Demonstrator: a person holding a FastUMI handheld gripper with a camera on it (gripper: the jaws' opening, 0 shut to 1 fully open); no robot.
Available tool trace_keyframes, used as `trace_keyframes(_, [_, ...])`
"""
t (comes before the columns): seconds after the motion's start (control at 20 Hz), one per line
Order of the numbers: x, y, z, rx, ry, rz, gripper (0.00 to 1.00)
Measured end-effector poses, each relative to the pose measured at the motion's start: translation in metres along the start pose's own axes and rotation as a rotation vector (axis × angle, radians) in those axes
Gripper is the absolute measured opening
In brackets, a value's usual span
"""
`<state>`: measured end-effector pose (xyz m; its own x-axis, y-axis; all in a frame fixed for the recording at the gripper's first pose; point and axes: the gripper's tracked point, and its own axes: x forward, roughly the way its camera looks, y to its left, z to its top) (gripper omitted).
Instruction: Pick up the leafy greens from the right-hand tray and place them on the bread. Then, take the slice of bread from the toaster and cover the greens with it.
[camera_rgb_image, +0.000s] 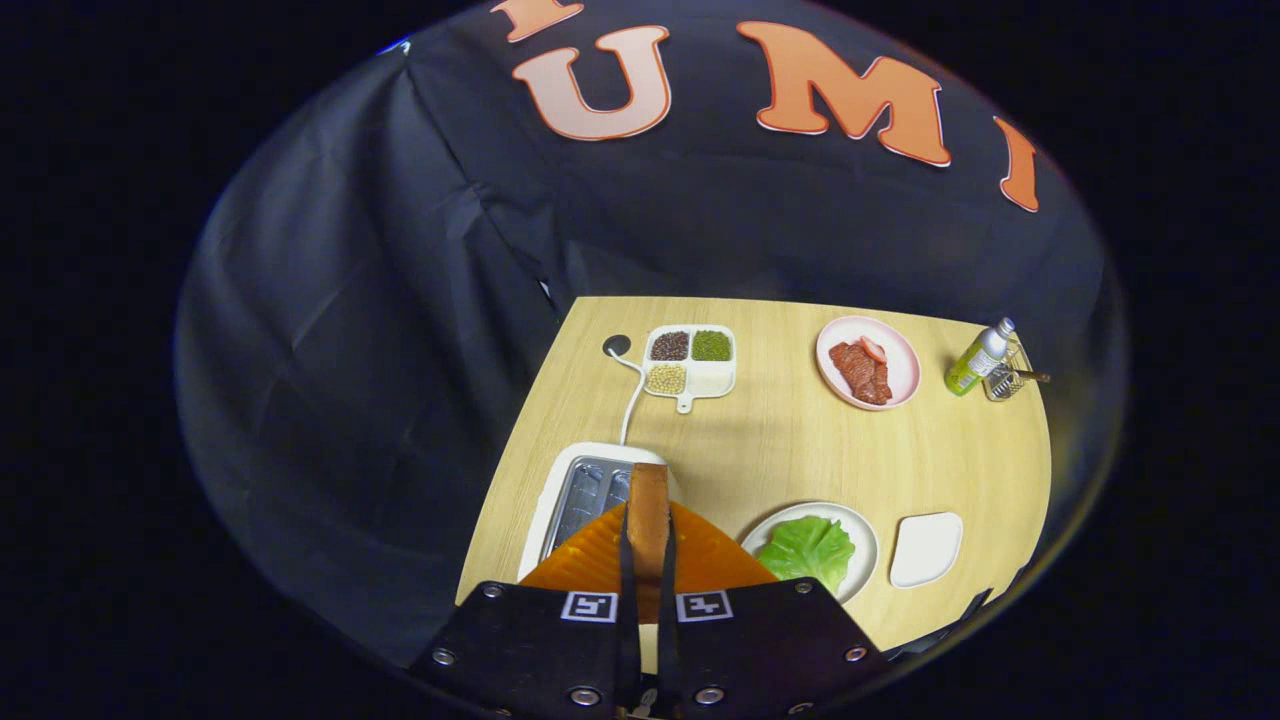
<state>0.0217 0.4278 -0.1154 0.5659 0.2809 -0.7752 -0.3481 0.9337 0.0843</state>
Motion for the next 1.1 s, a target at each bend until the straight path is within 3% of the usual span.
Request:
trace_keyframes(0.2, [-0.010,-0.048,-0.013,0.049,0.003,-0.001,0.07])
trace_keyframes(0.6, [0.018,-0.127,-0.067,0.123,0.069,0.000,0.07])
trace_keyframes(1.1, [0.093,-0.148,-0.127,0.176,0.139,0.112,0.07])
